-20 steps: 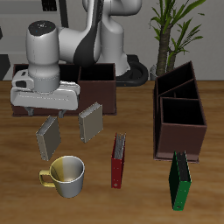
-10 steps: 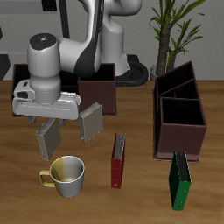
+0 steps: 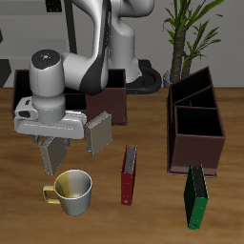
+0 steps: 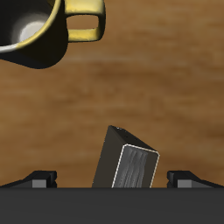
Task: Place the right yellow book into the back desk caddy's back compartment and place the green book into the left desk caddy's back compartment and place the left yellow book into the left desk caddy's left compartment
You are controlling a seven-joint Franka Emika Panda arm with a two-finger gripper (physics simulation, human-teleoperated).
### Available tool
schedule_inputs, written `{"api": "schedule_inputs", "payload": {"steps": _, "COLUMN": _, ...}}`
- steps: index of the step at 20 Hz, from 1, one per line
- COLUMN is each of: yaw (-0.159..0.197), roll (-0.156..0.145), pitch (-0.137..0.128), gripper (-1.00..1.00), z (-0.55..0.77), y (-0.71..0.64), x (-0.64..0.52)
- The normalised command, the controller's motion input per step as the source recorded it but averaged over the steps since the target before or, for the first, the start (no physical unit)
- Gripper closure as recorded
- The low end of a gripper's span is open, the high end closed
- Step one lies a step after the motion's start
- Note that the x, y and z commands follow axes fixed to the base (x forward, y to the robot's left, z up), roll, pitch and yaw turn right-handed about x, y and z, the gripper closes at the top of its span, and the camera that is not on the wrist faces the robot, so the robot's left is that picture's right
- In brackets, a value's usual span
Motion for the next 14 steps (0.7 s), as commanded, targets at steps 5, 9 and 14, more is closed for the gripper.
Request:
{"api": "schedule_inputs", "payload": {"steps": 5, "yaw": -0.009, "roll": -0.011, "pitch": 0.017, "gripper": 1.00, "z": -0.15, "y": 0.00, "x": -0.02}}
{"api": "schedule_inputs", "payload": {"steps": 9, "yaw": -0.012, "roll": 0.009, "pitch": 0.003, "gripper": 1.00, "z": -0.07, "y": 0.01, "x": -0.04}}
{"api": "schedule_inputs", "payload": {"steps": 14, "yaw": 0.034, "roll": 0.023, "pitch": -0.022, "gripper": 1.00, "z": 0.08, "y": 0.11, "x": -0.03}}
